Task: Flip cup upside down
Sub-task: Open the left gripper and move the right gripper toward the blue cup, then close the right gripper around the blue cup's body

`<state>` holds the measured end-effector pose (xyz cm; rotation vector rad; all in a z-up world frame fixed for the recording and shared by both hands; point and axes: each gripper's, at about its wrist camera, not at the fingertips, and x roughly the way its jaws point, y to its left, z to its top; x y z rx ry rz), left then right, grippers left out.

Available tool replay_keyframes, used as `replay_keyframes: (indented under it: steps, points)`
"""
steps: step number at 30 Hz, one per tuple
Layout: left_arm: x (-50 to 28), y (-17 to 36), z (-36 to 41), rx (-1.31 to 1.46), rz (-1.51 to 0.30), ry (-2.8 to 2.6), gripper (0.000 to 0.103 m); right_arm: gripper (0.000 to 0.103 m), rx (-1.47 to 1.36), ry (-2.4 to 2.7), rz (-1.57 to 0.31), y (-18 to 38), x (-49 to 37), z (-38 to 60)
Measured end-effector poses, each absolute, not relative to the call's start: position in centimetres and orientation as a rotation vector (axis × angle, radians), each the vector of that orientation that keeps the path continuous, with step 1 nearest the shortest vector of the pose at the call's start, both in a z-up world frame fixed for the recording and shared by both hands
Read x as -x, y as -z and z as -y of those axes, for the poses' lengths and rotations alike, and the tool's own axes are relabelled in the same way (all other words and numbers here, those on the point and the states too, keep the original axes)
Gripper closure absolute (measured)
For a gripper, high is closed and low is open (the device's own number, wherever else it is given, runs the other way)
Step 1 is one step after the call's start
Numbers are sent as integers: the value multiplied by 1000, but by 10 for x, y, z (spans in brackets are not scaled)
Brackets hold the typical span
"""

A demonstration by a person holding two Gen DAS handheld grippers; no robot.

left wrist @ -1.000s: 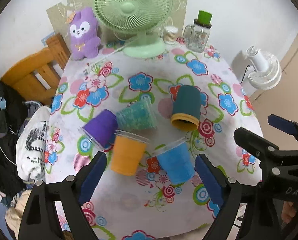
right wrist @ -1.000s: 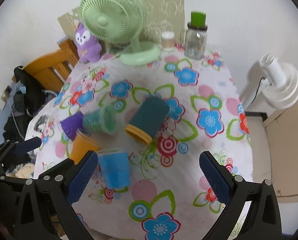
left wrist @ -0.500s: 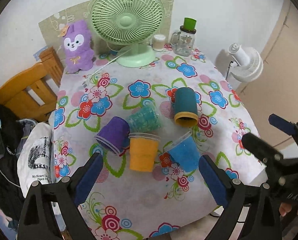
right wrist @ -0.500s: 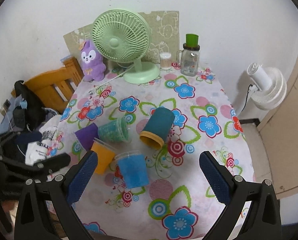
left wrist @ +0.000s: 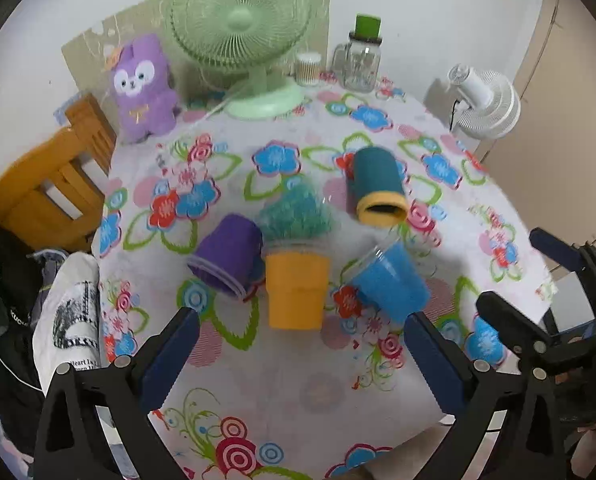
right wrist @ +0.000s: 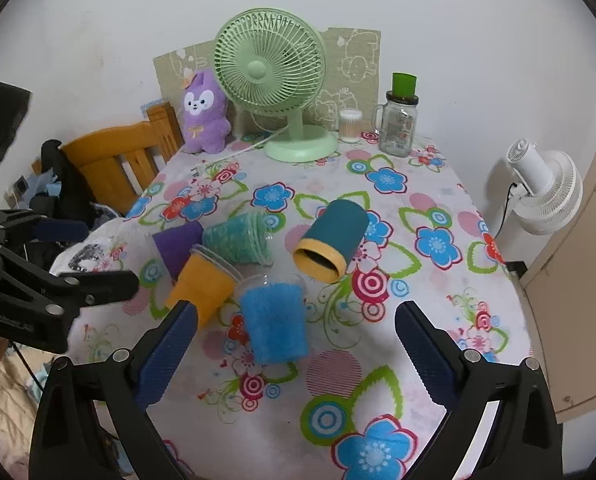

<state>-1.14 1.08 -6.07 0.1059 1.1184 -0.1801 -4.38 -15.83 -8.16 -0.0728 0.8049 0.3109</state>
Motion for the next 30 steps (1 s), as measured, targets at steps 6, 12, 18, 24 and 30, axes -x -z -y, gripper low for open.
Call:
replay_keyframes:
  steps: [6,12,18,24,30]
  points:
    - [18,108,-6,-149,-1139,148,0,3,189,-357,-763,130,57,147]
    - [21,138,-7,-164,-1154,135,0,13,160,-372,-737,164,57,147]
    - [20,159,-15,-148,-1190,114,0,19,130,-374,-730,186,50,147]
    - [19,172,-18,-133,-1209,105,0,31,41,-384,-756,203,38,151]
    - [20,178,-15,-127,-1210,104,0,45,1,-400,-767,207,33,155]
